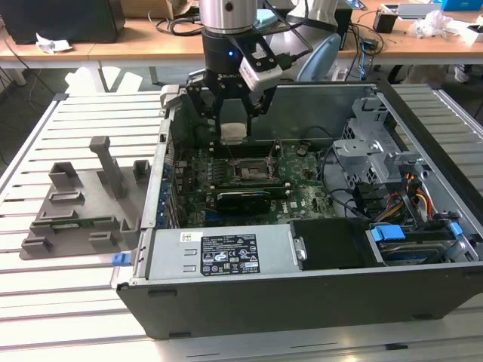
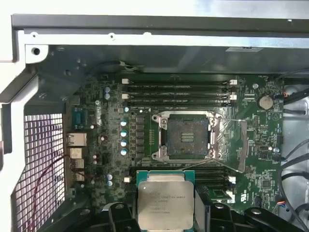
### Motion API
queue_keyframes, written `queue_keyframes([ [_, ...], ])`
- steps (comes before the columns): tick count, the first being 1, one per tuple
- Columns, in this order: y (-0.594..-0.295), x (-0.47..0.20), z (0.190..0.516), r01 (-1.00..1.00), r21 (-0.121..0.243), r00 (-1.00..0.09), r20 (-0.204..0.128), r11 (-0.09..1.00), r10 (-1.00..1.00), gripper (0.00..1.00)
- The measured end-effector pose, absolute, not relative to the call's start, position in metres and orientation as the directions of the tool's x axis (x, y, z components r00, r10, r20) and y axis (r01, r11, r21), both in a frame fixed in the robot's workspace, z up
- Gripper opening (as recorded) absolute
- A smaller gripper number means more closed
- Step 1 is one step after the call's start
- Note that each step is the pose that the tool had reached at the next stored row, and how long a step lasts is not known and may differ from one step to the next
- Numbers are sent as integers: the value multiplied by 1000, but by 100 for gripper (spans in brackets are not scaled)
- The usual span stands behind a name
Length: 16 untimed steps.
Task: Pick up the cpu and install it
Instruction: 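Pick up the cpu and move it towards the insertion slot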
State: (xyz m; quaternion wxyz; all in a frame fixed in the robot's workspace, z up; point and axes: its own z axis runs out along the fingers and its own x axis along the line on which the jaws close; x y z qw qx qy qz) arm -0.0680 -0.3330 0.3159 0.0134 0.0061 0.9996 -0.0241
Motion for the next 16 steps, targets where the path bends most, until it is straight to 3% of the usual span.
queue_keyframes([
  [16, -315, -41, 285, 13, -51, -1000, -27, 999, 12, 55],
])
